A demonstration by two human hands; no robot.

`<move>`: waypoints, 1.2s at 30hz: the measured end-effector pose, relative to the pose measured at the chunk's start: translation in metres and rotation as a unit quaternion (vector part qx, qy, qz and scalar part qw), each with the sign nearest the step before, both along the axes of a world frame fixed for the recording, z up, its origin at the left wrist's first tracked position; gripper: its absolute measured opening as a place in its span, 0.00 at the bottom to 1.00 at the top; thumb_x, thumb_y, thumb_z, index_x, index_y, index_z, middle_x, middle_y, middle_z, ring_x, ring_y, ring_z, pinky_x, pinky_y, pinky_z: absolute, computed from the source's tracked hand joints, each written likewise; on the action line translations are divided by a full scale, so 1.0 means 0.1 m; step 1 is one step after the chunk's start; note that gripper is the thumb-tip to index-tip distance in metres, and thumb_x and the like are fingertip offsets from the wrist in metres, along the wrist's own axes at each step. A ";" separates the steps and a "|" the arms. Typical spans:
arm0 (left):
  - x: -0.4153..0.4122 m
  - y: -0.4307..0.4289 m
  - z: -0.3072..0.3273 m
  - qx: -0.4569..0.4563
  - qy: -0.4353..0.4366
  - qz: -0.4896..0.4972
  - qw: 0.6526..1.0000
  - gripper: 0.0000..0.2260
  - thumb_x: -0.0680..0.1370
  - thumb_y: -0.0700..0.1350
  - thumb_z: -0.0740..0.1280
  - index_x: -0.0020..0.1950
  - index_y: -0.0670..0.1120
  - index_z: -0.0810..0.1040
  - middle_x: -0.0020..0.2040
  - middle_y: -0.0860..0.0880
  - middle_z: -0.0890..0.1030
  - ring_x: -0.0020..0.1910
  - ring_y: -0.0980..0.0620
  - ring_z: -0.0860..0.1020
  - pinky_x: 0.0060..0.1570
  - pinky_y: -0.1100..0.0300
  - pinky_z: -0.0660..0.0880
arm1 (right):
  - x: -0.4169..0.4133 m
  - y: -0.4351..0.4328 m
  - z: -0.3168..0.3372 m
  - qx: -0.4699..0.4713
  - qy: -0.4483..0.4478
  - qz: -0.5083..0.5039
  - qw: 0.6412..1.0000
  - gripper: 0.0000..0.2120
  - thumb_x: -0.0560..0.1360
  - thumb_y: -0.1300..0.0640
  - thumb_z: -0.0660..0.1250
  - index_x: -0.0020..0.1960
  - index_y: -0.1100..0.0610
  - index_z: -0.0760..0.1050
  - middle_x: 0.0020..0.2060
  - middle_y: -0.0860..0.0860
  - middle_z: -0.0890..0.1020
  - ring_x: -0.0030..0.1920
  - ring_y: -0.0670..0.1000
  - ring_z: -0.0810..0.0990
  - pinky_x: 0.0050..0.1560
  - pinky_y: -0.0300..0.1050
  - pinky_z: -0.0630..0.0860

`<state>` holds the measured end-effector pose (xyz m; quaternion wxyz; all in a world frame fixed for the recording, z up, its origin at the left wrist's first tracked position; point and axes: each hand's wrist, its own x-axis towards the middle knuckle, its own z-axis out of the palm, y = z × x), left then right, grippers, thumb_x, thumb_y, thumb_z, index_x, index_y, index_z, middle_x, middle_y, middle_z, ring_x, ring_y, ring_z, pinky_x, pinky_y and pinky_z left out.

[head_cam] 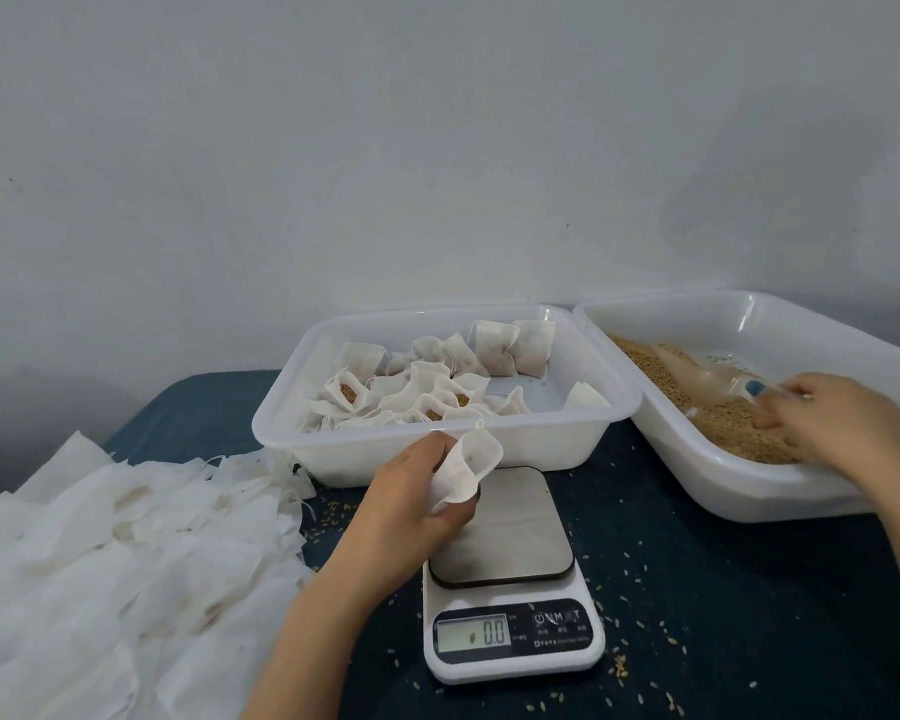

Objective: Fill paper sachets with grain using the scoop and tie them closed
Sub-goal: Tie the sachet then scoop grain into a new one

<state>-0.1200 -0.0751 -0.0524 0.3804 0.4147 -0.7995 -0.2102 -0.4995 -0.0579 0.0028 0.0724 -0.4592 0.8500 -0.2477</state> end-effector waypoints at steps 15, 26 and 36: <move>0.07 -0.03 0.01 0.028 0.021 0.058 0.998 0.14 0.74 0.39 0.67 0.47 0.59 0.70 0.43 0.68 0.76 0.41 0.65 0.74 0.37 0.73 0.67 | 0.83 0.25 0.21 -0.130 -0.023 0.299 0.945 0.12 0.76 0.45 0.64 0.58 0.41 0.79 0.53 0.37 0.82 0.56 0.44 0.79 0.60 0.57 0.74; 0.12 -0.05 0.01 0.027 0.001 0.065 0.998 0.14 0.74 0.41 0.70 0.50 0.57 0.70 0.48 0.66 0.77 0.48 0.65 0.75 0.41 0.72 0.70 | 0.96 0.21 0.33 -0.149 0.133 0.372 0.907 0.10 0.77 0.48 0.64 0.56 0.35 0.74 0.51 0.38 0.80 0.52 0.48 0.72 0.53 0.55 0.70; 0.08 0.01 0.02 -0.005 -0.084 0.094 0.992 0.13 0.75 0.54 0.69 0.55 0.60 0.67 0.49 0.59 0.78 0.47 0.58 0.75 0.43 0.58 0.75 | 1.09 0.11 0.50 -0.126 0.245 0.381 0.883 0.14 0.76 0.49 0.63 0.61 0.39 0.76 0.43 0.33 0.70 0.50 0.42 0.63 0.50 0.47 0.63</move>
